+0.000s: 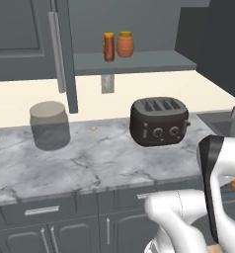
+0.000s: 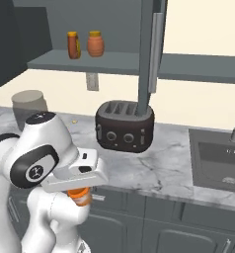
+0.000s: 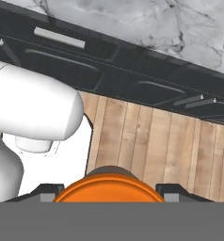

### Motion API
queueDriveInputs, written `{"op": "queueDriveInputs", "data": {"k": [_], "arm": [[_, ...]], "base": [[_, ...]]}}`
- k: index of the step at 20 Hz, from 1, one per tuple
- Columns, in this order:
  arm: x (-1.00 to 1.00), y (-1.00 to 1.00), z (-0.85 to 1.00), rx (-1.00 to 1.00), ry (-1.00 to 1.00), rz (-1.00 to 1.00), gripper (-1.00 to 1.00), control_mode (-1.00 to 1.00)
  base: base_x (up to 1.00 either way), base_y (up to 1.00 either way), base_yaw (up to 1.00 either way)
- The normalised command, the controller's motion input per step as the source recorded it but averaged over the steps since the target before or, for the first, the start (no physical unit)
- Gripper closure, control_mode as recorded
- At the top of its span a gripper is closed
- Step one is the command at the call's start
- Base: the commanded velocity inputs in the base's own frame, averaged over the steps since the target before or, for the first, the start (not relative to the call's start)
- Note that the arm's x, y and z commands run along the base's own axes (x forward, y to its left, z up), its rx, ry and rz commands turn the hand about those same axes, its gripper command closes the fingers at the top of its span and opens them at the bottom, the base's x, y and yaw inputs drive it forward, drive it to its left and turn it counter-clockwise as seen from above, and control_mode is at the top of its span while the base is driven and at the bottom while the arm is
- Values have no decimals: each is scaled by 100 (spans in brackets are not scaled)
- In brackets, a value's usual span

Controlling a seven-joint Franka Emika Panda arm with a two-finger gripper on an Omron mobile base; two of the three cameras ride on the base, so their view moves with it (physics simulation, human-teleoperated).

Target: Pick the jam and honey bottle from the counter and place them in the cabinets closest to them.

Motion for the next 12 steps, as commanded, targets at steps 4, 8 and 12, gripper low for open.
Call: {"op": "queueDriveInputs", "data": {"k": [4, 8, 12], "arm": [[0, 0, 0, 0, 0, 0, 100, 100], [0, 0, 0, 0, 0, 0, 100, 100], [0, 0, 0, 0, 0, 0, 100, 100]], "base": [[-59, -22, 0], [-5, -1, 0], [2, -37, 0]]}}
